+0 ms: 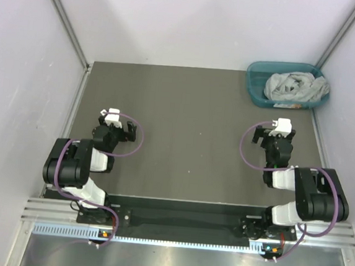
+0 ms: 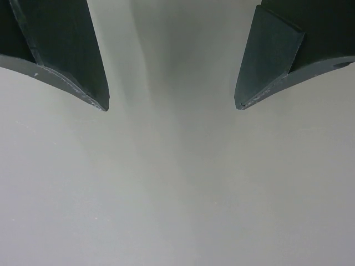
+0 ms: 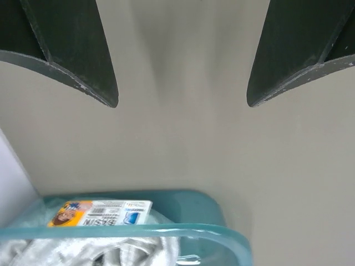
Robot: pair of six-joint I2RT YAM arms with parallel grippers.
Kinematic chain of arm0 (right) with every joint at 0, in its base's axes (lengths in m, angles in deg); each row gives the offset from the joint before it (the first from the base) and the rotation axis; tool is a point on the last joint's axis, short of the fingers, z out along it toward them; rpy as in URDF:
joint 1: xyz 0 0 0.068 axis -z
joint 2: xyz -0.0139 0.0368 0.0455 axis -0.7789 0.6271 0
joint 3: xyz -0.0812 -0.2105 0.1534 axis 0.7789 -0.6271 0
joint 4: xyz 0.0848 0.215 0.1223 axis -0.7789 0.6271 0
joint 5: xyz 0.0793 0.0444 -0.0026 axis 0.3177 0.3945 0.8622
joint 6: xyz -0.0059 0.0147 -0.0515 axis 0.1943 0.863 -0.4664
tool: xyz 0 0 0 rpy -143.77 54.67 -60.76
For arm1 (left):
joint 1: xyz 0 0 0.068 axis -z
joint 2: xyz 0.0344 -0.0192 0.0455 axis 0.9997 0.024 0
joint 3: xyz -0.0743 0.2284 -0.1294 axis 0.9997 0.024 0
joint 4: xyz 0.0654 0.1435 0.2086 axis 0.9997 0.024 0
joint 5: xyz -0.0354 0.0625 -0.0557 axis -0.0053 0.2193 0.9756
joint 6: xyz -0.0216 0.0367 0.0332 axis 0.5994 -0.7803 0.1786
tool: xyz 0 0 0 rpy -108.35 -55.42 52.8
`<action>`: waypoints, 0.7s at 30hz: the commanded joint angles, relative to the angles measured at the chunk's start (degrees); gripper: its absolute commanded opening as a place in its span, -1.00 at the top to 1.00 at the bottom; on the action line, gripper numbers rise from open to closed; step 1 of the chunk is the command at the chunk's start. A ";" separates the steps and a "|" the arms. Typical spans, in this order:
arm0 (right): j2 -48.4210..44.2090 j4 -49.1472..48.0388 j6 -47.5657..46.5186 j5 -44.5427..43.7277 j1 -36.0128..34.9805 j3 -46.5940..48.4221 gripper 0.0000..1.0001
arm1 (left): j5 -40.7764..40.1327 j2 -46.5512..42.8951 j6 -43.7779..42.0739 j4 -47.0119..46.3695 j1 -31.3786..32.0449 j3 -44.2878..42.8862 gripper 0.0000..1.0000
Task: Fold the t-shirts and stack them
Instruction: Grab the tshirt from the pile
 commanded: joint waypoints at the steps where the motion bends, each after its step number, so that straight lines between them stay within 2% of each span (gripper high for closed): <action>1: -5.54 8.58 2.08 -4.45 0.85 6.65 -0.99 | 1.16 -0.06 -0.80 -3.33 -0.11 -0.40 -0.98; 2: -6.94 16.10 3.65 -5.69 0.86 8.33 -0.99 | 1.33 -0.23 -0.80 -2.71 0.23 -0.66 -0.97; 4: -11.51 22.82 6.29 -9.37 0.94 13.08 -0.99 | 0.56 -1.45 -2.10 -5.24 0.15 0.12 -0.97; 5: -13.09 28.25 8.39 -10.26 1.03 14.48 -0.99 | -0.07 -5.20 -1.42 -1.16 -0.20 -1.01 -0.98; 6: -15.98 31.26 9.55 -11.23 1.20 17.72 -0.99 | -1.55 -8.20 0.07 4.28 -0.20 -3.19 -0.98; 7: -17.31 34.95 11.04 -13.50 1.29 19.58 -0.99 | -1.39 -11.01 -0.09 19.47 -0.11 -6.26 -0.98; 9: -20.03 44.71 13.33 -12.48 2.00 25.88 -1.00 | 0.00 -15.43 -1.58 30.20 -0.11 -16.36 -0.98; 10: -20.31 50.22 13.25 -6.72 5.48 28.36 -0.99 | 4.10 -15.87 -5.59 34.26 -0.03 -19.62 -0.98; 11: -20.14 53.32 12.12 -2.75 6.82 31.26 -0.99 | 6.32 -15.44 -7.63 43.61 -0.03 -26.61 -0.98; 12: -18.40 56.66 11.76 1.73 8.14 38.42 -0.94 | 8.52 -14.74 -9.48 48.14 0.06 -30.51 -0.98; 13: -16.90 63.65 11.84 2.03 10.41 42.67 -0.89 | 10.89 -13.78 -12.54 52.80 0.58 -34.73 -0.98; 14: -14.89 67.99 12.45 1.69 11.22 46.97 -0.77 | 10.56 -11.85 -13.27 61.37 1.02 -42.86 -0.98; 15: -10.17 71.34 12.72 0.73 12.27 55.20 -0.73 | 9.95 -10.88 -13.54 63.55 1.29 -46.77 -0.98; 16: -7.42 76.85 13.33 0.89 14.02 59.19 -0.65 | 9.86 -9.04 -14.50 67.05 1.82 -53.51 -0.98; 17: -1.74 78.99 13.42 0.63 14.65 63.06 -0.63 | 10.12 -8.15 -14.77 69.87 1.91 -56.53 -0.98; 19: 4.61 85.65 13.34 -0.33 15.62 73.96 -0.58 | 8.90 -4.22 -11.54 72.17 1.91 -65.56 -0.98; 20: 11.61 88.31 13.51 -1.03 15.62 78.00 -0.58 | 7.85 -2.45 -8.99 73.31 1.82 -68.84 -0.98; 21: 15.33 90.94 13.42 -0.69 15.71 86.05 -0.59 | 7.05 -0.52 -5.92 76.72 1.82 -72.35 -0.98</action>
